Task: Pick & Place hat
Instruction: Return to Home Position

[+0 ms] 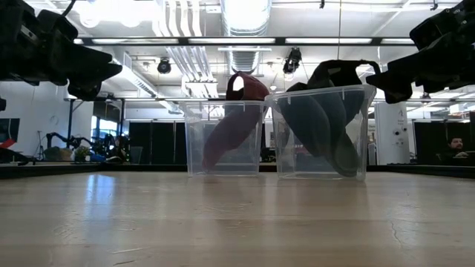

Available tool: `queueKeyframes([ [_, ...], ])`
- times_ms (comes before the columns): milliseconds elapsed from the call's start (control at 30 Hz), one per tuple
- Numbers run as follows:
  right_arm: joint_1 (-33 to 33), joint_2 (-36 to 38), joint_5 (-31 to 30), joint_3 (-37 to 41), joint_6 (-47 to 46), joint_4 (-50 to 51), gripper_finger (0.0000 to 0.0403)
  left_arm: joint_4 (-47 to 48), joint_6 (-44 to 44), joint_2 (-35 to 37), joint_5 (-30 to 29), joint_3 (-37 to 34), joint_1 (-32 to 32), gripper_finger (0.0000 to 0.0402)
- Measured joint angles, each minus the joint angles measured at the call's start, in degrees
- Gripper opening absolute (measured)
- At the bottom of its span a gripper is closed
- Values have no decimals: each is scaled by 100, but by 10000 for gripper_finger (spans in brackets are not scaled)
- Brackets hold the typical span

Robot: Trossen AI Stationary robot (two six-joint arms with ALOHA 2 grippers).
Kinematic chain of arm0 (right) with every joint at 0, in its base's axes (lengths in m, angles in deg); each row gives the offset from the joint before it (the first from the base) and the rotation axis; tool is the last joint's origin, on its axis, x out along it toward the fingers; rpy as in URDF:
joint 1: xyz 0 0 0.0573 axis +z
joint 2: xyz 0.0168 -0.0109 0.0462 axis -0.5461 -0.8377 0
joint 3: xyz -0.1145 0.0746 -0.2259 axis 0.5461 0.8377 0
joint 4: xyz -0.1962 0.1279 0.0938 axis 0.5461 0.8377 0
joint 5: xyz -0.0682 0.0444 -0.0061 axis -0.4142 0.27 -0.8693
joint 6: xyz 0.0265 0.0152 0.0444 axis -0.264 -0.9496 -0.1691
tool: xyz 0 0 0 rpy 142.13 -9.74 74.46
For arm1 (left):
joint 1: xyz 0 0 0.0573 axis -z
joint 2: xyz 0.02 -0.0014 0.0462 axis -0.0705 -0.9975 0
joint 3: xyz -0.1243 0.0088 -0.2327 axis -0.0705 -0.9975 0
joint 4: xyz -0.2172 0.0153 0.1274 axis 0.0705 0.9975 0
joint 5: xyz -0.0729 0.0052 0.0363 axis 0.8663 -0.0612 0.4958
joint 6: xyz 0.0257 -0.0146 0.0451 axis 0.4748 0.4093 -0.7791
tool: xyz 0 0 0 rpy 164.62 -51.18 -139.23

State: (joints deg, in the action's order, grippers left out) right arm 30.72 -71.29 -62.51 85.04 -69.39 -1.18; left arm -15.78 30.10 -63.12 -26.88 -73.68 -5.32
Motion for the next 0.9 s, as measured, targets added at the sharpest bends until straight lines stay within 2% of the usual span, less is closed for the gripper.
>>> queueKeyframes([
  [900,0,0,2,0,0,1,247,0,0,2,0,0,0,149],
])
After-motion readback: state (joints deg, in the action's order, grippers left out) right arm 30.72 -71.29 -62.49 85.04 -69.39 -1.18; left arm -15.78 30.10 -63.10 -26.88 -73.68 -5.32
